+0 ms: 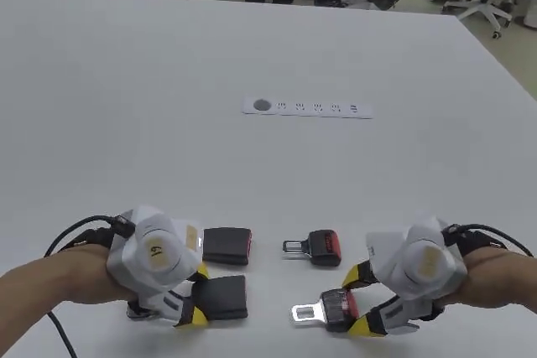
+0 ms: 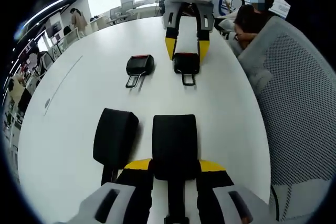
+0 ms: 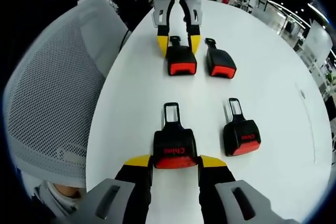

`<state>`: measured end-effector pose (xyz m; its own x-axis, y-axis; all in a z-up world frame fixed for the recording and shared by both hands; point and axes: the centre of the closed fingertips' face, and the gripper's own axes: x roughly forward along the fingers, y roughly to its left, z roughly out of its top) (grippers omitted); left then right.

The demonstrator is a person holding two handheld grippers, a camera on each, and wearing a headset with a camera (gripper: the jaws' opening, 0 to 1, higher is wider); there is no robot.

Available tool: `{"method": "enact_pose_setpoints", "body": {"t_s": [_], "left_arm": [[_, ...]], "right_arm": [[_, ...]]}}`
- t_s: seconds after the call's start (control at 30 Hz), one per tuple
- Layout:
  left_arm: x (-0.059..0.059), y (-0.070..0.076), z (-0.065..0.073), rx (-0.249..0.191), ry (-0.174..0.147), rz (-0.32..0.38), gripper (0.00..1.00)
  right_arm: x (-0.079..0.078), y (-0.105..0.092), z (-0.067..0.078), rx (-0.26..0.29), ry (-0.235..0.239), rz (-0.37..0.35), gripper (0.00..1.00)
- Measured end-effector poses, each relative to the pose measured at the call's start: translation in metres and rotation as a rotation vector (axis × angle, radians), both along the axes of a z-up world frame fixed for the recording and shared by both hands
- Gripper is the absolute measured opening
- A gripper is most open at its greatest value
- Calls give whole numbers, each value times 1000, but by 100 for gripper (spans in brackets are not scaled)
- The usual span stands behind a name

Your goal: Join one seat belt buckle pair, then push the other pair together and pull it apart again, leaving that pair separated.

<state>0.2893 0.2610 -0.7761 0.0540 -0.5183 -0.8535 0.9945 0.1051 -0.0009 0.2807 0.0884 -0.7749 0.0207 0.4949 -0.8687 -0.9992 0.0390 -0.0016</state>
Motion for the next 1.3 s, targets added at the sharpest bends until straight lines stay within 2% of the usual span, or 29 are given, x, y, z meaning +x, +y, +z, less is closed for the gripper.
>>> {"method": "enact_pose_setpoints", "body": {"t_s": [0.3,0.7,1.3], "left_arm": [[-1,1,-3,19,-5,-66,33],[-3,1,-3,11,26,-69,33],[-2,2,-3,13,32,-74,33]], "right_arm": [[1,9,8,34,3,-56,30],[5,21,7,63,-4,-84,30],[7,46,7,97,-16,-85,30]]}}
